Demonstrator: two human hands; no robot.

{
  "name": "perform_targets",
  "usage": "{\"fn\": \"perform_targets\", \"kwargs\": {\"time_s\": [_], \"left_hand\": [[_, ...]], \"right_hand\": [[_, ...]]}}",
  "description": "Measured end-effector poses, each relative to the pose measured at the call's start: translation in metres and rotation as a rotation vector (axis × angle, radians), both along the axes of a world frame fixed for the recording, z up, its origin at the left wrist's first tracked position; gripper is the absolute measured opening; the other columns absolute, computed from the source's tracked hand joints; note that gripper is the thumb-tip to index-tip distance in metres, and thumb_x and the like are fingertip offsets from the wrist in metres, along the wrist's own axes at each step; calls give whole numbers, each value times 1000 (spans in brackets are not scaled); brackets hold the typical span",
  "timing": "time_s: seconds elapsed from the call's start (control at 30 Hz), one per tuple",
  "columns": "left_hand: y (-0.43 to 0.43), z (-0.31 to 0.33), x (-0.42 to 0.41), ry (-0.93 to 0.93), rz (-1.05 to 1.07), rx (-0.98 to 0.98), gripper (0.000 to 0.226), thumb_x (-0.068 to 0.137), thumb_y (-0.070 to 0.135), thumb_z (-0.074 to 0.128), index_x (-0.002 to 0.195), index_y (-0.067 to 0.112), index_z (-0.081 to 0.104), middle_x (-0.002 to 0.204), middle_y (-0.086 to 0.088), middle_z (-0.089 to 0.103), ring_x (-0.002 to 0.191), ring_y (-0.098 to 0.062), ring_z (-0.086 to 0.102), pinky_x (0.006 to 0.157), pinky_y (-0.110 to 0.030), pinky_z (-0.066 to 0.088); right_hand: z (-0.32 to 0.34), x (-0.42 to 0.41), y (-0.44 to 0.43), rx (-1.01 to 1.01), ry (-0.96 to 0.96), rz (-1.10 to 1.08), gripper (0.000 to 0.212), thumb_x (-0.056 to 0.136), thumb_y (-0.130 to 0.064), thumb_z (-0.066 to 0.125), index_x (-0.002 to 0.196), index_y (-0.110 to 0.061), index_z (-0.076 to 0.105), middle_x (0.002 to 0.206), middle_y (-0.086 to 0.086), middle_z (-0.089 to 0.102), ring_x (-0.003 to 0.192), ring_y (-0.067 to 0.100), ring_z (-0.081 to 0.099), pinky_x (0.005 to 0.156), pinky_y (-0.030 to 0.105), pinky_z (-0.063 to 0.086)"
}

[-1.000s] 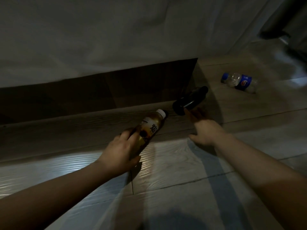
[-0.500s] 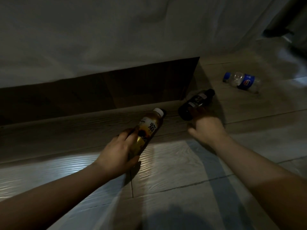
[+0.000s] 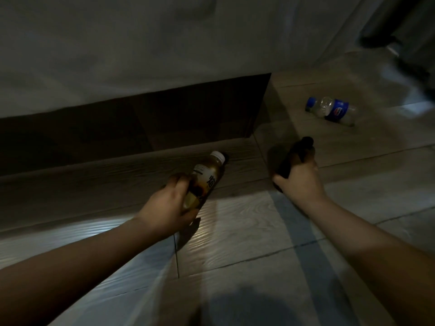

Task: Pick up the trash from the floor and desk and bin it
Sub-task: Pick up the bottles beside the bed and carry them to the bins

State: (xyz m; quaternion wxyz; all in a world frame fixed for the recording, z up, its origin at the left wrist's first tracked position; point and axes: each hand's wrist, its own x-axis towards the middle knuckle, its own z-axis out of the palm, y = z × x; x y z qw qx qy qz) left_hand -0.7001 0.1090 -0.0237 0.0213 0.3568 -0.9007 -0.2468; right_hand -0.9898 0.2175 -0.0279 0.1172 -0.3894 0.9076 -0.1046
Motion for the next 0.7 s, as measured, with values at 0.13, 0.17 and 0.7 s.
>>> {"fn": "perform_targets", "kwargs": {"time_s": [0.13, 0.17, 0.7], "left_hand": [[4, -1, -4, -23, 18, 52, 80, 83, 35, 68, 146, 21, 21, 136, -7, 44, 114, -21, 53, 86, -26, 47], [5, -1, -6, -34, 23, 60, 80, 83, 35, 68, 145, 21, 20, 136, -8, 45, 113, -21, 53, 86, -26, 46], [5, 5, -34, -63, 117, 263, 93, 77, 34, 74, 148, 25, 14, 131, -7, 50, 110, -20, 56, 79, -28, 51]], "right_hand": [[2, 2, 4, 6, 36, 19, 65, 79, -28, 71, 134, -6, 44, 146, 21, 26, 128, 42, 34, 96, 42, 47], [2, 5, 7, 9, 27, 34, 63, 79, -26, 71, 133, -6, 44, 144, 21, 28, 128, 41, 33, 95, 41, 47], [5, 54, 23, -11, -381, -107, 81, 67, -35, 81, 130, -10, 36, 126, 17, 49, 108, 32, 55, 82, 30, 45]]}}
